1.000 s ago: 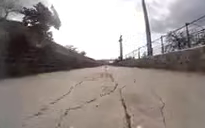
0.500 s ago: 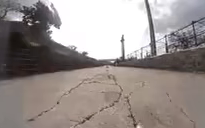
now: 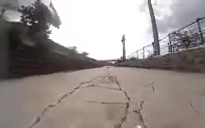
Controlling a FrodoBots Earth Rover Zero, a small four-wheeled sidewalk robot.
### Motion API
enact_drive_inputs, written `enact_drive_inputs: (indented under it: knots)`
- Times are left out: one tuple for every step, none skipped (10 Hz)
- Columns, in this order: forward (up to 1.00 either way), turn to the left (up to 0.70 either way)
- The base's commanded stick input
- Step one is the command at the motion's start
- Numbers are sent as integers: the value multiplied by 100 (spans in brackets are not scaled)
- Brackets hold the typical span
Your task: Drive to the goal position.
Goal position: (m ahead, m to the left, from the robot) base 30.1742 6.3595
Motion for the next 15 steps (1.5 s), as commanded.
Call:
enact_drive_inputs:
  knots:
    - [100,0]
    - [100,-7]
    - [100,-22]
    - [100,-27]
    - [100,-27]
    - [100,-27]
    - [100,-27]
    - [100,-27]
    - [100,-27]
    - [100,-27]
    - [100,-27]
    - [100,-27]
    - [100,0]
    - [100,0]
    - [100,0]
